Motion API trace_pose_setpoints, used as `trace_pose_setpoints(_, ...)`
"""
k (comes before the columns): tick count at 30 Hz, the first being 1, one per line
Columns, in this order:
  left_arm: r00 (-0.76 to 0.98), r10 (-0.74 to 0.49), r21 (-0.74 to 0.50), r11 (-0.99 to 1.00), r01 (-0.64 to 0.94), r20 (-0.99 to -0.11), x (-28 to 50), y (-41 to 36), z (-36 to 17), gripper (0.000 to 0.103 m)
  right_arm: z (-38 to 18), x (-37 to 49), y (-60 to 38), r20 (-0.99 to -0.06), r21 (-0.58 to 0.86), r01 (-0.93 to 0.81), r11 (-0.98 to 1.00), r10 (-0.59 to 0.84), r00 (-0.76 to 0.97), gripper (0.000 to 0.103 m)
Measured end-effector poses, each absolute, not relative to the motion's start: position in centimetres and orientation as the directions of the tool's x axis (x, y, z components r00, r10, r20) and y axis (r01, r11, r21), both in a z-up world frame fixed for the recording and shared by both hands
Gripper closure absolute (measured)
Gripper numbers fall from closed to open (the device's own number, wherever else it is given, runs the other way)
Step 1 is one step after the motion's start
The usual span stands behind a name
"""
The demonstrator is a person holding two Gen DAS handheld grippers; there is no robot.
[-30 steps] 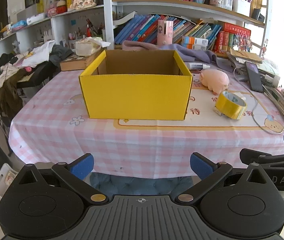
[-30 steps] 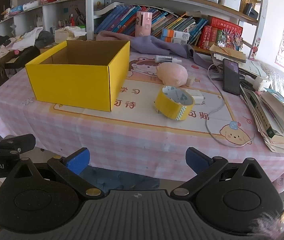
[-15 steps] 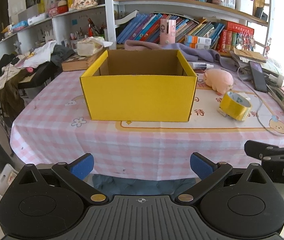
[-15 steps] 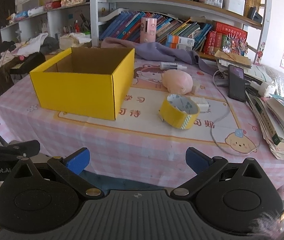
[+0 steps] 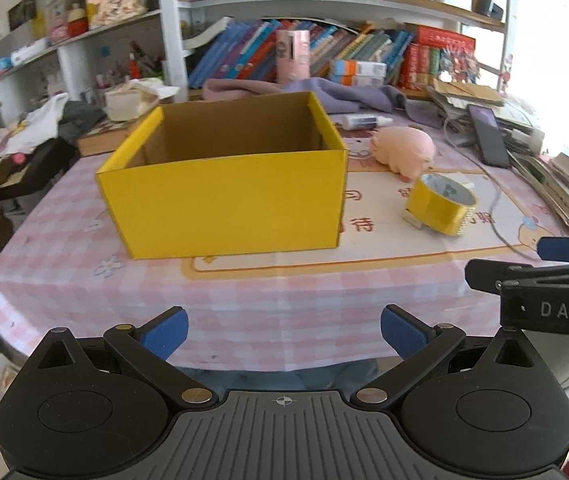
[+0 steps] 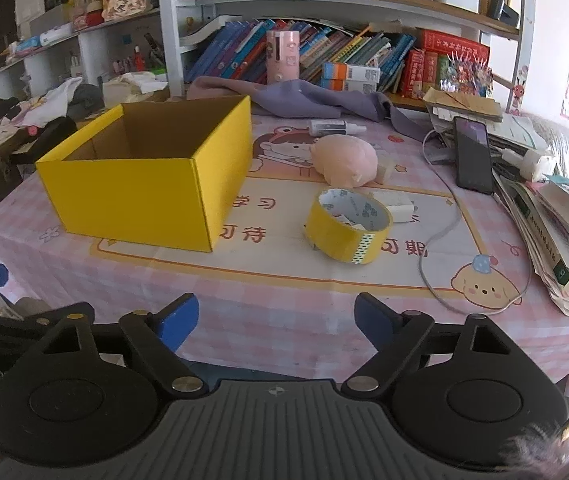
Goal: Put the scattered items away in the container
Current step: 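Move the left tool to the tape roll while the right tool approaches the white charger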
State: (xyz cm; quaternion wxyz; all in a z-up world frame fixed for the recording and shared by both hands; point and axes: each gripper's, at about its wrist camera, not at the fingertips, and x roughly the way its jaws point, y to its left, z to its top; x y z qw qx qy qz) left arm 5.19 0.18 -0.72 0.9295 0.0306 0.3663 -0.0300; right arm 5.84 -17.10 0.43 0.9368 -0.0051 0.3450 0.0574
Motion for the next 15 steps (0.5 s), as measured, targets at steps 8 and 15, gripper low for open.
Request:
trace_pose_setpoints(8, 0.728, -0.128, 0.033, 0.979, 0.202, -0.674, 7.0, -3.0, -1.1, 0.000, 0.0, 7.8, -19.3, -0.663, 0.051, -0.095, 0.994, 0.105, 0.741, 0.026)
trace_pose_setpoints(15, 0.722, -0.225, 0.071, 0.932, 0.355, -0.654, 9.1, -7.8, -1.2, 0.000, -0.4, 9.7, -22.1, -0.668, 0.055, -0.063, 0.996, 0.084, 0.740, 0.026)
